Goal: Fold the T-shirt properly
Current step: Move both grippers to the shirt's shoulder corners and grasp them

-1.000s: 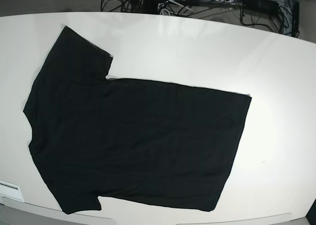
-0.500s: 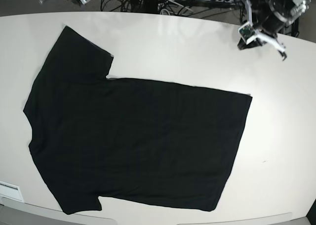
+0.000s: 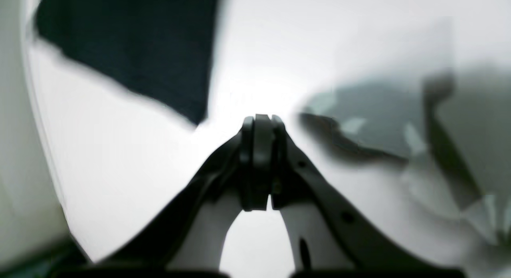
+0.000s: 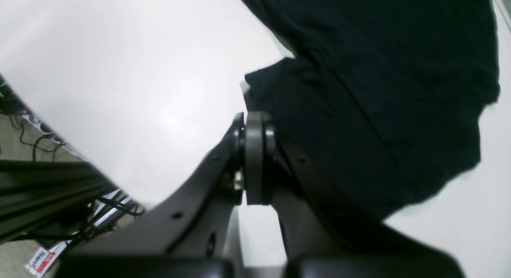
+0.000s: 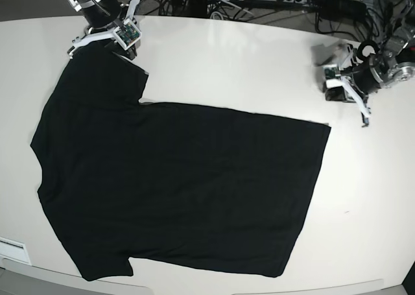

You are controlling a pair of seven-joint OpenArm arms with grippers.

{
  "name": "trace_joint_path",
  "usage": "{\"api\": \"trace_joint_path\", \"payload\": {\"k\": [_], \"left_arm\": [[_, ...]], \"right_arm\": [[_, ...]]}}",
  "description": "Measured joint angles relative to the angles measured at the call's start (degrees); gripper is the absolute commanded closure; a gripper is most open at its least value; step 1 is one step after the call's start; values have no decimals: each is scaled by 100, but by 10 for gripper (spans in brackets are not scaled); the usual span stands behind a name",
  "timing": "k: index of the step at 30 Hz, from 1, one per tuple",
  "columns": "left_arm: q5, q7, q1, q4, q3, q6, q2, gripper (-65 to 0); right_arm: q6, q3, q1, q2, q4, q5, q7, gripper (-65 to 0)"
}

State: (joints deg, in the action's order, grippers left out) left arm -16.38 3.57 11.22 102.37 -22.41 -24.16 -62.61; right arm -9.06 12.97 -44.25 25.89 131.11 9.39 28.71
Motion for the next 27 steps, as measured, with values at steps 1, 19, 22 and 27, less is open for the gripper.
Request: {"api": "trace_joint_path", "payload": {"k": [1, 19, 22, 27], "left_arm": [[-127, -37, -304, -127, -323, -55, -4, -83], [-664, -107, -3792, -1845, -4129, 636, 774, -367], [-715, 107, -3840, -1856, -4385, 629, 846, -54], [-549, 308, -3821, -1858, -4435, 662, 885, 0]], "right_arm": [[2, -7, 15, 22, -66, 0, 2, 0], [105, -4, -20, 11, -192, -63, 61, -6], [341, -4, -15, 22, -192, -39, 63, -262], [457, -4, 35, 11, -293, -63, 48, -394]]}}
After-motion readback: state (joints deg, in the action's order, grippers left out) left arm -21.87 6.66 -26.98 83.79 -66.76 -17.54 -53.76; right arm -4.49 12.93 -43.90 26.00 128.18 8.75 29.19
